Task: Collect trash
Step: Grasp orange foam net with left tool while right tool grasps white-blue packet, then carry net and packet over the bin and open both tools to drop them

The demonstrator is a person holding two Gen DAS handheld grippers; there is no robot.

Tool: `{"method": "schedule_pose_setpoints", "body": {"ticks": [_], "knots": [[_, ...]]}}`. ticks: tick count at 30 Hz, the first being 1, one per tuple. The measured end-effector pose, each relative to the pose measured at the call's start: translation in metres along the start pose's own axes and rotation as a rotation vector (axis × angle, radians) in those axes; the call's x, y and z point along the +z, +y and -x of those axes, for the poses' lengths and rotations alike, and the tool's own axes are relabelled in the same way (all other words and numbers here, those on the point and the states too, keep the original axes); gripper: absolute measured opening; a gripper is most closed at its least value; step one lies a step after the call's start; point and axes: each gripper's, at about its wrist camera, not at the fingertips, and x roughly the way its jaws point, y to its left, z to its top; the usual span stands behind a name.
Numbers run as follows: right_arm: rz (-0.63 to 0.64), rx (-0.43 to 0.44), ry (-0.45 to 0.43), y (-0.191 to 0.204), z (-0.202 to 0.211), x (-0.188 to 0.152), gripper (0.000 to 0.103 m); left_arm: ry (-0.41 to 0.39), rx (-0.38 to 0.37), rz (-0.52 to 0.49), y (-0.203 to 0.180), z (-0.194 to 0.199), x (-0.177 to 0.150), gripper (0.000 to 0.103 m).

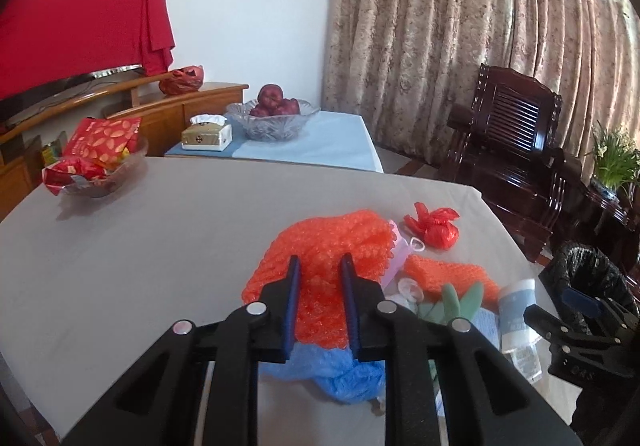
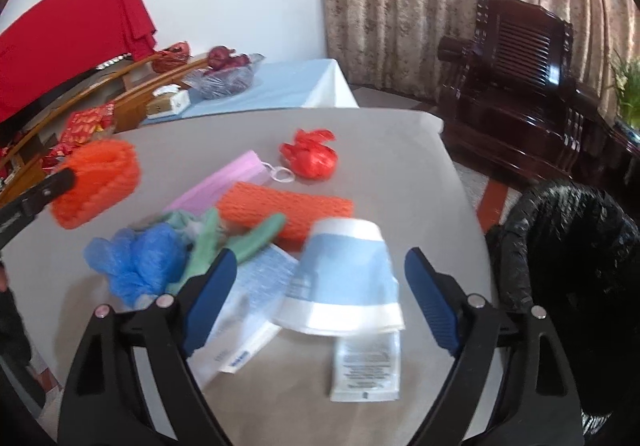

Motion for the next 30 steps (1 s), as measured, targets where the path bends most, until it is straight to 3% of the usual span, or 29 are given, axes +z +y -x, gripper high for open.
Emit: {"method": "schedule_pose_setpoints", "body": {"ticks": [5,13,15,18,20,25,30], "knots": [[-0.001,-0.013,0.032,-0.011,-0.013,-0.003,0.091,0.034,-0.023,-0.011,-0.016,-0.009,-0.014,0.02],[-0.008,-0.01,0.132,-0.016,-0.05,-0.01,0.091,0.061,-0.039,-0.043,-0.033,-0.022,-0.026,0.02],[-0.014,0.012,0.143,-0.017,-0.053,-0.012,0.076,0.063,-0.037,-0.045,-0.034,-0.023,-0.027,0.02],[-0.01,0.047,0.132,-0.018,-0.048,-0.01,0.066,0.059,-0.036,-0.048,-0.033,-0.022,-0.025,0.02],[-0.004,0.066,0.111,-0.018,-0.041,-0.007,0.054,0.055,-0.036,-0.049,-0.034,-0.02,-0.023,0.02],[-0.015,0.122,0.06,-0.021,-0.015,0.006,0.049,0.023,-0.041,-0.057,-0.038,-0.009,-0.015,0.02],[-0.019,0.119,-0.011,-0.022,0.019,0.021,0.05,-0.017,-0.06,-0.069,-0.05,0.006,-0.002,0.02]]}}
